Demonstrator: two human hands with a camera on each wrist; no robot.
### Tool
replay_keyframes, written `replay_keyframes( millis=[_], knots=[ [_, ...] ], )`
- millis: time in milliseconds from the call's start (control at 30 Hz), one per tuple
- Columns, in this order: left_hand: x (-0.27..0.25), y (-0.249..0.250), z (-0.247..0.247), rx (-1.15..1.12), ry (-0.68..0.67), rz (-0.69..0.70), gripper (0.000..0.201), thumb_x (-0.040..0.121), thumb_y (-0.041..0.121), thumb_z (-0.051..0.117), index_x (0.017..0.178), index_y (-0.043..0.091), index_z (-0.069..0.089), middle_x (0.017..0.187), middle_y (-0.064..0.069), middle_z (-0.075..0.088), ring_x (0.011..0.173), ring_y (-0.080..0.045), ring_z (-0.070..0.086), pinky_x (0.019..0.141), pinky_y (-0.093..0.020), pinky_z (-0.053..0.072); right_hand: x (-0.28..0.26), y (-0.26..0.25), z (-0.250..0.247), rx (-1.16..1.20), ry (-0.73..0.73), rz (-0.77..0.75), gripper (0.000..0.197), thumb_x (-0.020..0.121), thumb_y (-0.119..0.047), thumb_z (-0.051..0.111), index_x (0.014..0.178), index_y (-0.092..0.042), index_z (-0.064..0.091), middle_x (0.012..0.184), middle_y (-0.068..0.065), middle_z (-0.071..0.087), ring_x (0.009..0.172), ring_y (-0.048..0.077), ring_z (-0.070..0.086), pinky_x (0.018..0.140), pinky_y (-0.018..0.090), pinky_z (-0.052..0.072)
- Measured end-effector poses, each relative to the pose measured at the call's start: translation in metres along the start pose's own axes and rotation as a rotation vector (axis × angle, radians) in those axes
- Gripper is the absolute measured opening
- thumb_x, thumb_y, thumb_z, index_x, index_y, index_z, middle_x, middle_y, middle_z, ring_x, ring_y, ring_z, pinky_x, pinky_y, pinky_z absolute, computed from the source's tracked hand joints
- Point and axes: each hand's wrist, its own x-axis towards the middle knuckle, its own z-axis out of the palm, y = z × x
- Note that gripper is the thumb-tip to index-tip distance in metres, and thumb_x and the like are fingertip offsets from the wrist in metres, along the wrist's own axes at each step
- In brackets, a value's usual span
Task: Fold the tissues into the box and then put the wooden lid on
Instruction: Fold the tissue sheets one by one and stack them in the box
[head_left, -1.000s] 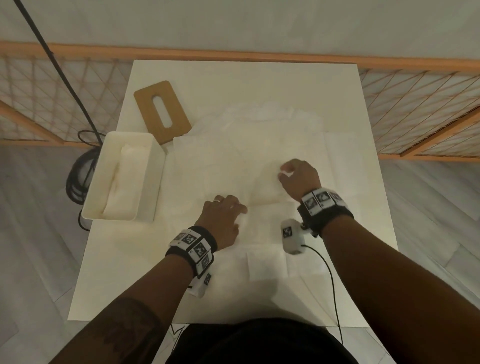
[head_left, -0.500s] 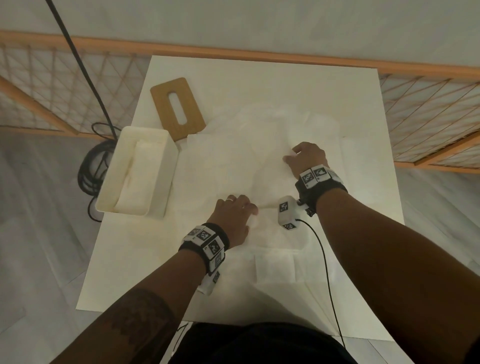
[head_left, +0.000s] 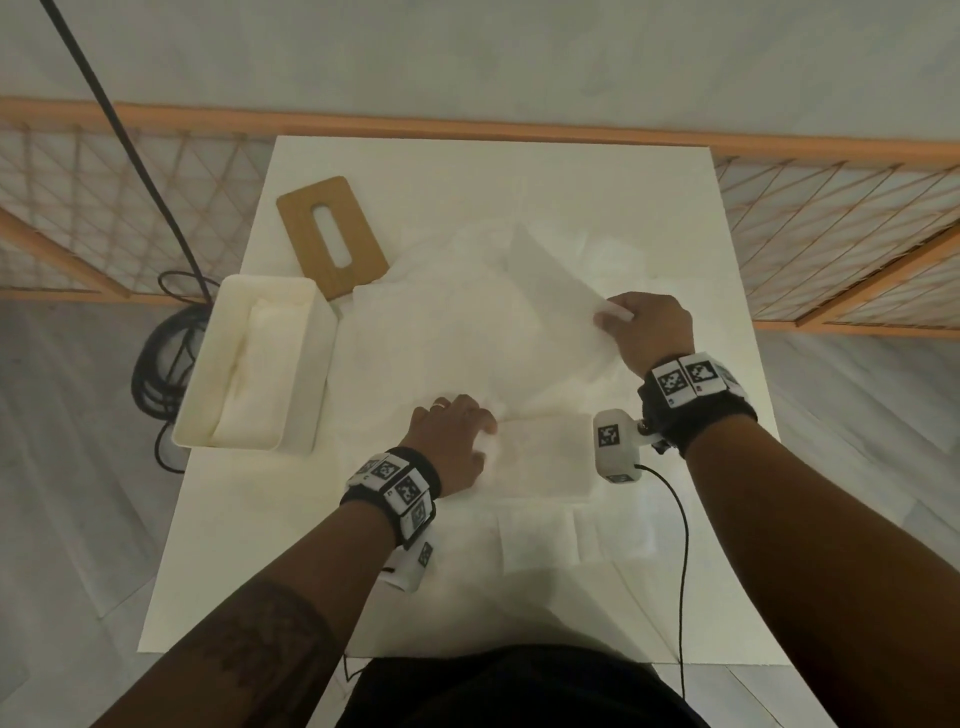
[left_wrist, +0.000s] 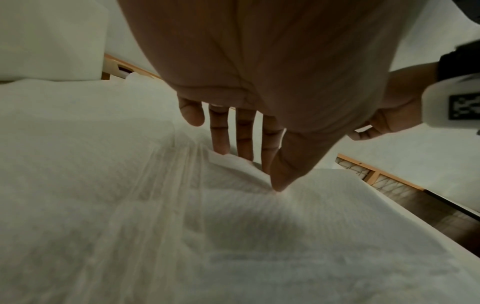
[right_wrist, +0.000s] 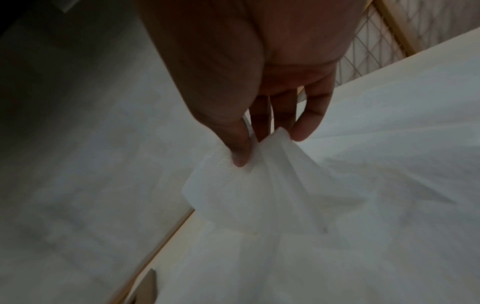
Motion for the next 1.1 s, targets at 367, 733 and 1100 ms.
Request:
replay_keyframes(
  millis=[367,733,1100],
  knots=[
    [0.009,-0.001,-0.007,-0.073,-0.018,-0.057,0.030,0.096,0.043,0.059,0.125,0.032,0.058,0.137,0.007,0.047,0.129,-0.022,0.046,0.109,-0.043,0.033,-0.012,0.010,-0.007,0.028,0.084,-0.045,0.020,0.096,-0.030,0.064,0.109,-0.015,0.068,0.098,-0.004,0.065,0.085,0.018,0.055,0.073,0.023,0.038],
    [0.024,0.000,-0.091,-1.275,0.132,-0.023,0.121,0.050,0.077,0.083,0.152,0.032,0.033,0.159,0.004,0.037,0.144,-0.007,0.033,0.120,-0.035,0.022,-0.044,-0.019,-0.062,1.120,-0.714,-0.106,0.042,0.077,-0.006,0.036,0.091,-0.011,0.076,0.083,0.007,0.070,0.077,0.023,0.066,0.071,0.030,0.054],
    [0.001,0.020,-0.045,-1.588,-0.188,-0.128,0.039,0.083,0.007,0.076,0.122,0.003,0.068,0.122,-0.016,0.071,0.115,-0.036,0.067,0.098,-0.047,0.053,-0.054,0.004,-0.044,1.136,-0.733,0.199,0.037,0.102,-0.018,0.039,0.127,0.000,0.059,0.103,0.013,0.073,0.093,0.028,0.069,0.073,0.031,0.059]
  ],
)
